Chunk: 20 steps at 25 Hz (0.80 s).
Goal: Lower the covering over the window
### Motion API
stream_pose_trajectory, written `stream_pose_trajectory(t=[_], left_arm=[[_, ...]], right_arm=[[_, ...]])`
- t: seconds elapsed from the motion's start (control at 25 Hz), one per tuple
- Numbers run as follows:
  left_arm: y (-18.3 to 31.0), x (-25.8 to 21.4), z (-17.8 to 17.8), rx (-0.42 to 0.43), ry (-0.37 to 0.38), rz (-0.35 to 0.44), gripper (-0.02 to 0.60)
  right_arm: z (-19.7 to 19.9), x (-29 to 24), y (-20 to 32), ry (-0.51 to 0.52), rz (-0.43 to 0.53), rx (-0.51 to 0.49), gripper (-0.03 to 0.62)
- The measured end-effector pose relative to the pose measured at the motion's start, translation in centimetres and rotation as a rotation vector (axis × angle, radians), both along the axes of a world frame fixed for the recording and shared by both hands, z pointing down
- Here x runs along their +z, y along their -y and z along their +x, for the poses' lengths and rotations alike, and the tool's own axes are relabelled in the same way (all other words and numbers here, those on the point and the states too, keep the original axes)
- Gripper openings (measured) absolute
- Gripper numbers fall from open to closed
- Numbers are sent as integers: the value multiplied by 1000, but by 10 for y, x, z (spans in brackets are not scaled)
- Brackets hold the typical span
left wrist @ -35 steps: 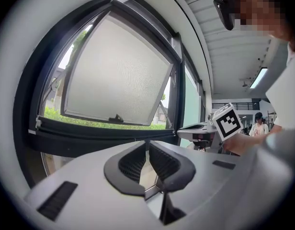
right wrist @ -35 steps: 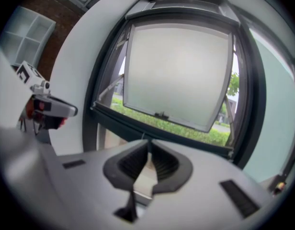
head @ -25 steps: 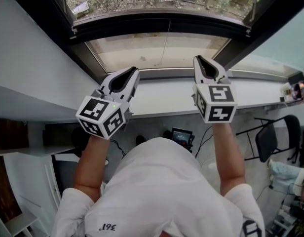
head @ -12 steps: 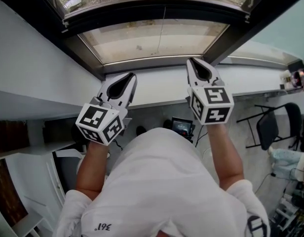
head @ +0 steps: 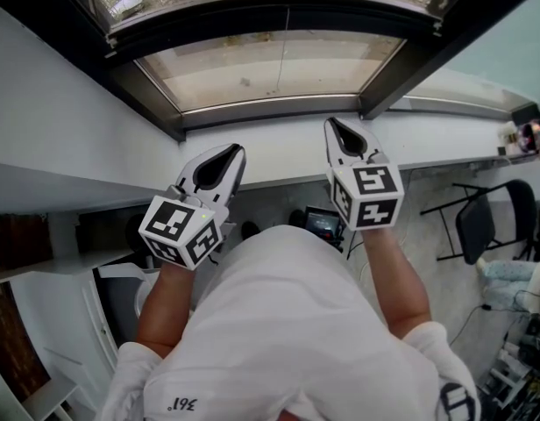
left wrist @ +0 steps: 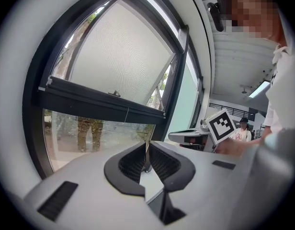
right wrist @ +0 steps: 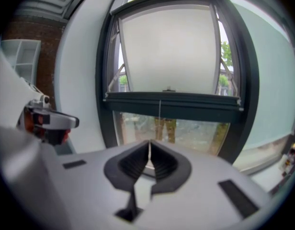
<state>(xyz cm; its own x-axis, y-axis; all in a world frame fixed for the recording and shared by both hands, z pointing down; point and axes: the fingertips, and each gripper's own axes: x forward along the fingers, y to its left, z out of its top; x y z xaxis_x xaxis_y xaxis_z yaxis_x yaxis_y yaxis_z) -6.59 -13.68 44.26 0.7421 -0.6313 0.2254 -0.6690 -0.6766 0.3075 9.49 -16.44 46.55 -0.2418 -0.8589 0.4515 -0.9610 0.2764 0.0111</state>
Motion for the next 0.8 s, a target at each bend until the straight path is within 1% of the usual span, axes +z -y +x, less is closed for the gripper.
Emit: stream_pose_trajectory(t=[0.4, 0.8], left_arm=[[-11, 7, 9, 13, 11, -18, 38], [-17, 11, 21, 23, 22, -25, 38]], right_arm=[[0, 16, -14, -3, -40, -10, 23], [8, 20, -24, -30, -49, -22, 21]])
